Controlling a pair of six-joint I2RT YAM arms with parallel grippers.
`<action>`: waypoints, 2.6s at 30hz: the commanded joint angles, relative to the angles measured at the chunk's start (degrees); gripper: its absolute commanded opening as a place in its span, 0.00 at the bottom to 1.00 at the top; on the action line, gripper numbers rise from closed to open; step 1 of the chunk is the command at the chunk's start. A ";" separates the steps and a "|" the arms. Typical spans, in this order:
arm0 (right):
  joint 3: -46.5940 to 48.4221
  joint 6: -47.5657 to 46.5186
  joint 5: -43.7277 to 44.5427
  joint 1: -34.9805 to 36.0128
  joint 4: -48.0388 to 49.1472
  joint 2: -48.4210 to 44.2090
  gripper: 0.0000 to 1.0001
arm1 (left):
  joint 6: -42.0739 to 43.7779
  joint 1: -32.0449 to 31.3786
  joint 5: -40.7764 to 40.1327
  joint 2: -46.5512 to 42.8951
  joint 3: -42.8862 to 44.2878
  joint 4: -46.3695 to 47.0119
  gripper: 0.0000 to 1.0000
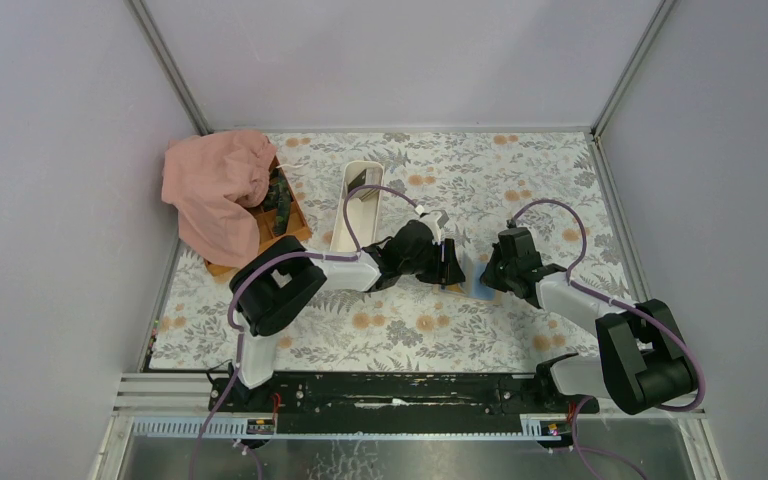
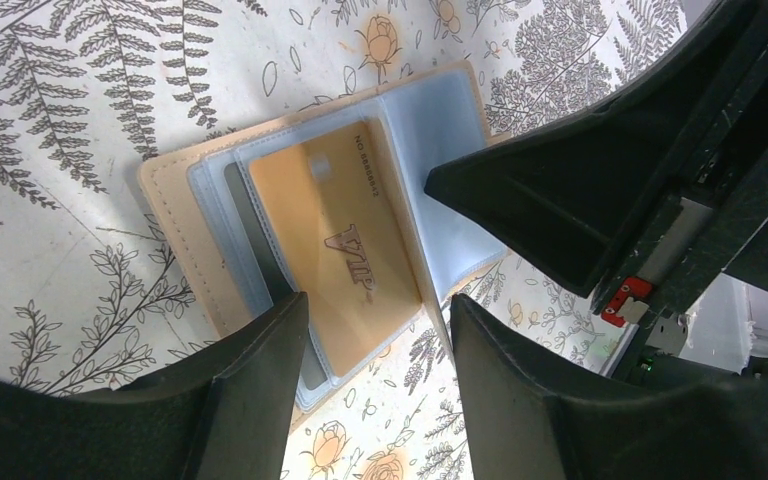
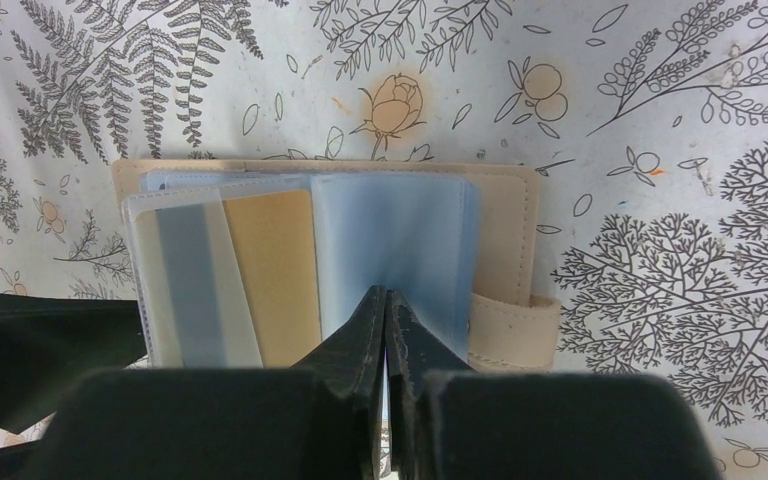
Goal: Take the credit cards out of the card holder
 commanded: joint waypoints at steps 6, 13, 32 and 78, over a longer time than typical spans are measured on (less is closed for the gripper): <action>-2.12 0.17 -2.39 -0.05 -1.02 1.93 0.05 | -2.39 -0.12 5.54 1.25 0.83 10.20 0.64; -2.48 0.17 -2.61 -0.07 -0.65 1.90 0.05 | -4.17 -0.12 8.56 3.12 1.26 13.59 0.68; -3.86 2.60 -6.22 -1.81 0.77 0.86 0.10 | -9.41 0.12 12.24 4.82 -1.37 25.46 0.74; -3.10 4.47 13.14 -6.02 -15.41 -35.58 0.38 | -7.49 -0.57 8.29 14.24 12.84 15.28 0.70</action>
